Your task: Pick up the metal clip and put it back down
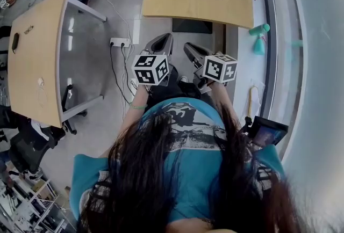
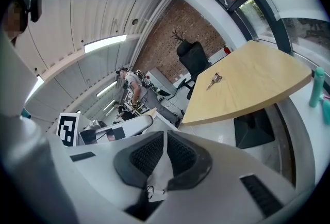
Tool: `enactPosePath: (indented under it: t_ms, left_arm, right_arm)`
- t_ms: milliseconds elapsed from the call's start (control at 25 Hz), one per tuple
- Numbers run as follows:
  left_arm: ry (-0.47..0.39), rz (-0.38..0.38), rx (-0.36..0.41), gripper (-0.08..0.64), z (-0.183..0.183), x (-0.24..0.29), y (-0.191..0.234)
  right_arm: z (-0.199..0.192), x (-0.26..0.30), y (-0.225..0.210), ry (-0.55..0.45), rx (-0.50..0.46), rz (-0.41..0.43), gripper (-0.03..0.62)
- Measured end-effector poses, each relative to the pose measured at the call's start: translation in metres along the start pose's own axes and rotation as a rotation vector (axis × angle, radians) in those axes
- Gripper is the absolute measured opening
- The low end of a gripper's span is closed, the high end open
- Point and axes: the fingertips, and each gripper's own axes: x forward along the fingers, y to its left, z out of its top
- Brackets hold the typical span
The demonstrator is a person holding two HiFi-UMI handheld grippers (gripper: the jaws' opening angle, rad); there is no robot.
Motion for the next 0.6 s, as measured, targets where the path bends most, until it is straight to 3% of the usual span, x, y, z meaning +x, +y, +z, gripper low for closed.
enactPosePath:
  t_ms: [280,600]
  left_arm:
    - [-0.003,-0.002,0.051,0.003,-0.008,-0.015,-0.011]
    - [-0.016,0.006,0.016,0.003,-0.015,-0.034,-0.006]
  right_arm:
    - [-0.004,-0.016,0.002,-0.041,0.0,-0.005,0.031]
    - [-0.018,-0.017,0.016,-0.024,-0.022,0.004,0.031]
